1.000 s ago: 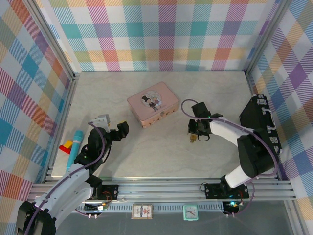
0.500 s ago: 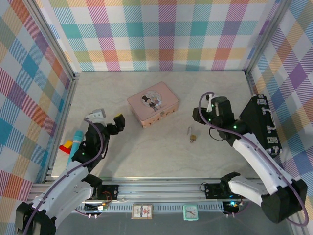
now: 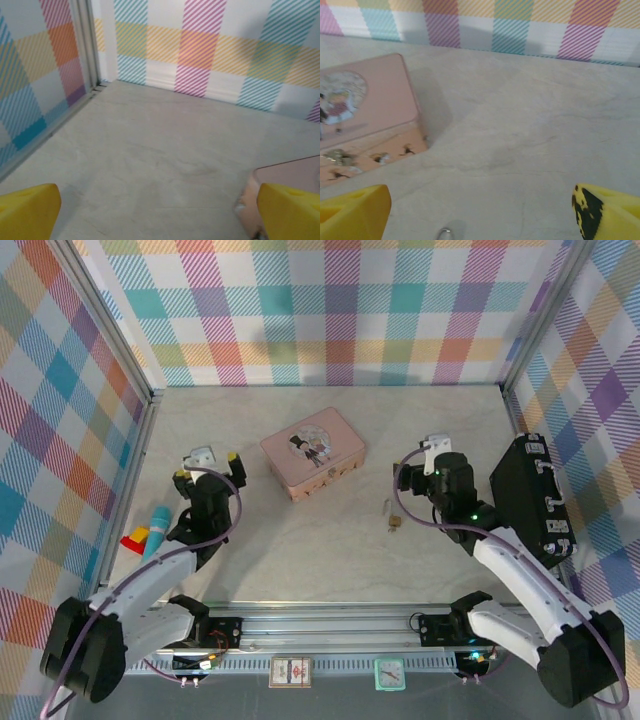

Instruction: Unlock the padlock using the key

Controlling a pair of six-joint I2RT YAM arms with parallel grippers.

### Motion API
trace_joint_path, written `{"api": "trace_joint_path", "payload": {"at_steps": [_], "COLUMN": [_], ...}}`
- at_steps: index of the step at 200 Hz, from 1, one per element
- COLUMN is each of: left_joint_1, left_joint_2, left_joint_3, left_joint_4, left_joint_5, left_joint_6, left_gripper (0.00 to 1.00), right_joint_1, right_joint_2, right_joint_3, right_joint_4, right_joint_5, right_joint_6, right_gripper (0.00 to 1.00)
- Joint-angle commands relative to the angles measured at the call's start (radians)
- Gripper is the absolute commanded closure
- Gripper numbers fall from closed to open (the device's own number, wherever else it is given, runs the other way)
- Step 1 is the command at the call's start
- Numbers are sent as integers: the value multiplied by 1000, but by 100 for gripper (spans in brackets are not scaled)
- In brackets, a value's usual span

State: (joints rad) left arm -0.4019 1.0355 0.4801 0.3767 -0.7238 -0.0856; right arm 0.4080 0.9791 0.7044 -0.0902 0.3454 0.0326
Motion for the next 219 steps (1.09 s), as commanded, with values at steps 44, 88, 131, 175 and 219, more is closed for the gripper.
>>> {"api": "trace_joint_path", "payload": {"at_steps": [44,88,131,175,219], "left_joint_1": [123,162,181,264,279], "left_joint_2": [249,367,501,532,544], "left_joint_3": [-27,-68,-133,-96,-87], "left_joint_4": [135,315,615,506,520], "left_joint_5": [-61,99,232,382,394], "left_joint_6": [61,87,175,101,88], "left_gripper": [0,0,0,0,0], "right_joint_1": [-84,-181,-241,-327,-373], "right_joint_2": [85,181,291,379,421], "right_joint_3": [-145,-206,-257,-270,-293], "right_joint_4": [262,405,580,666,799], "right_joint_5": [55,-14,-85,-174,-340], "right_joint_6": [-105,-122,-121,-63,-54], "right_gripper": [4,3,3,2,2]}}
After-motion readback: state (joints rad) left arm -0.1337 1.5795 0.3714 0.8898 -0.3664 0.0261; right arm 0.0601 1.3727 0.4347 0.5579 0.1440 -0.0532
